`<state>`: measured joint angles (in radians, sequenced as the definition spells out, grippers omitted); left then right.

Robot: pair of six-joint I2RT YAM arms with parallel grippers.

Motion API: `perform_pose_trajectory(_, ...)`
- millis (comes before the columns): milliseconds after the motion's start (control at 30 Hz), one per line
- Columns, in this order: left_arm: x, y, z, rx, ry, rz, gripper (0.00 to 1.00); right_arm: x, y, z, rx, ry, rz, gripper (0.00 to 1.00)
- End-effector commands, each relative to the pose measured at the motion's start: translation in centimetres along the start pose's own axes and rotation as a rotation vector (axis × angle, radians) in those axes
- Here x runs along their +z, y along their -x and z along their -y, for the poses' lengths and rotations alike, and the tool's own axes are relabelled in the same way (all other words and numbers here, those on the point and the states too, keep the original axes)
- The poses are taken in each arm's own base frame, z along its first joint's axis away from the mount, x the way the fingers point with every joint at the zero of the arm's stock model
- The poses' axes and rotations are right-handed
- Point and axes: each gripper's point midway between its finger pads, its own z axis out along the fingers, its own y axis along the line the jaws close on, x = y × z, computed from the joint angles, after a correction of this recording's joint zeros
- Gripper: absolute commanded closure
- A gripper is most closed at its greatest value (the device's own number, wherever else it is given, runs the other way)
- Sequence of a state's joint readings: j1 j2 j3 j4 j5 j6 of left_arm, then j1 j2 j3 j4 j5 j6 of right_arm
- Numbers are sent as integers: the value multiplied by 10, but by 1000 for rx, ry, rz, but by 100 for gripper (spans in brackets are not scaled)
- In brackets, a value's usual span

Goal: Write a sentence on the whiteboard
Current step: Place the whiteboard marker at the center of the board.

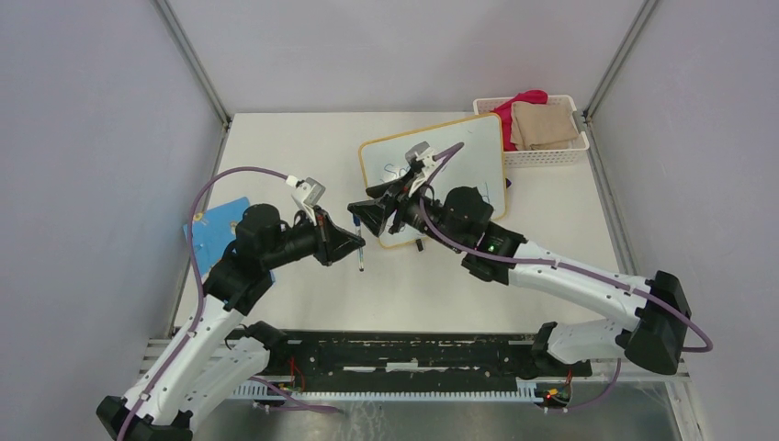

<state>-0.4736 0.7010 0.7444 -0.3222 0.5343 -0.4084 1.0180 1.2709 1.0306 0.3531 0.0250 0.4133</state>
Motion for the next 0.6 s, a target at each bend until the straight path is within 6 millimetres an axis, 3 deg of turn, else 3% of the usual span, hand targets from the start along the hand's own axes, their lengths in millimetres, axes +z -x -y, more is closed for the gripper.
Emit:
perform_pose_trajectory(0,-2,14,12,92,-46,46,98,7,12,-15,26,61,-1,37)
perform_pose_trajectory(300,-4,22,14,111,-35,71,98,13,-10,-12,25,56,-92,48)
perform_pose_trajectory(567,-6,26,17,117,-37,84,98,12,-22,-6,32,30,-124,74)
